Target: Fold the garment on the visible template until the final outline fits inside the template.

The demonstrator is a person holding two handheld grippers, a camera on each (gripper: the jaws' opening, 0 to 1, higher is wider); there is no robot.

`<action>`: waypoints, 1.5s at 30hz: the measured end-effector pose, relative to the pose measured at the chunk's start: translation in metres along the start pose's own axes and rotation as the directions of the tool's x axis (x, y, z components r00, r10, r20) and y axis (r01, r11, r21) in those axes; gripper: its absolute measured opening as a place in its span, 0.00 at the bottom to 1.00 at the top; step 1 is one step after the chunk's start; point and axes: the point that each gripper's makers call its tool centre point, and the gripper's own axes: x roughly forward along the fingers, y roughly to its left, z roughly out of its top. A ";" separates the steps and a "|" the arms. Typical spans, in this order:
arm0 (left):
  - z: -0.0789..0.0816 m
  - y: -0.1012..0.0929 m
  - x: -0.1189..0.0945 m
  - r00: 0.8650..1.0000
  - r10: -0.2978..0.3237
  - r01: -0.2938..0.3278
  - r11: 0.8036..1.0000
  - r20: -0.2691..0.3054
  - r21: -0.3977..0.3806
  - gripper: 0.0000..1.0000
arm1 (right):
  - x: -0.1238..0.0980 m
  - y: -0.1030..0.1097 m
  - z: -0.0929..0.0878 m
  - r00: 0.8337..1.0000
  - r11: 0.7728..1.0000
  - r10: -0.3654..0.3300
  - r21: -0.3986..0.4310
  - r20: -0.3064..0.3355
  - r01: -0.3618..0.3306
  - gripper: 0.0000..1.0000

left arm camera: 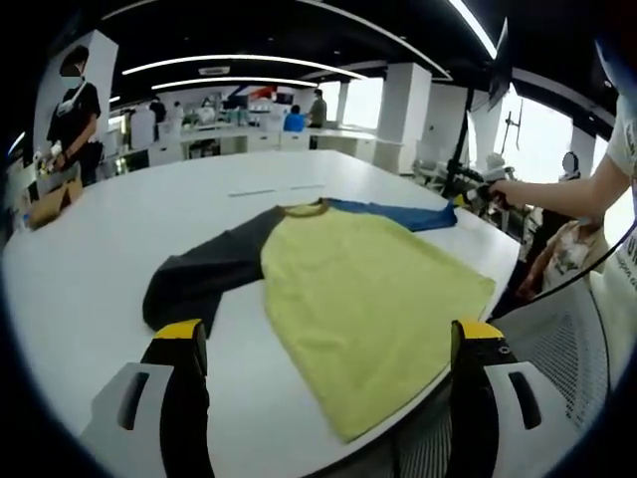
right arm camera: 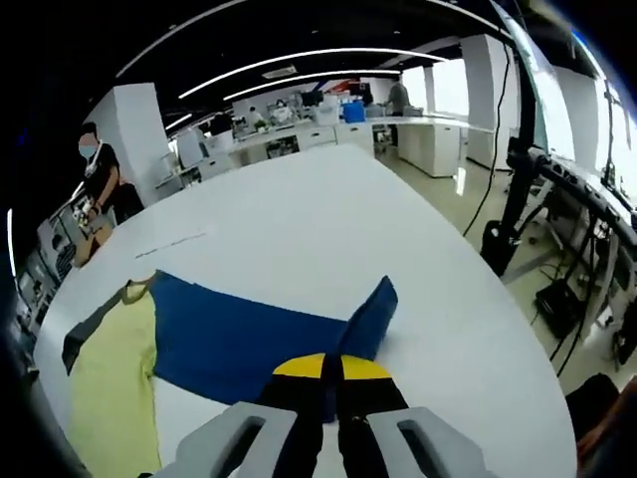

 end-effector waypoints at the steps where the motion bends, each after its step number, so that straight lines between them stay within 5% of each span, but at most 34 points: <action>1: 0.000 0.000 0.000 1.000 0.000 0.000 1.000 0.000 -0.001 0.99 | 0.001 0.005 0.005 1.000 1.000 0.019 0.006 0.013 -0.019 0.00; 23: -0.001 0.003 0.002 1.000 -0.007 0.007 1.000 -0.002 0.005 0.99 | 0.010 0.076 0.025 0.986 0.982 0.166 -0.091 0.017 -0.164 0.00; 45: -0.008 0.008 0.003 1.000 -0.015 0.015 1.000 -0.007 0.007 0.99 | 0.023 0.149 0.025 0.957 0.947 0.288 -0.143 -0.022 -0.288 0.00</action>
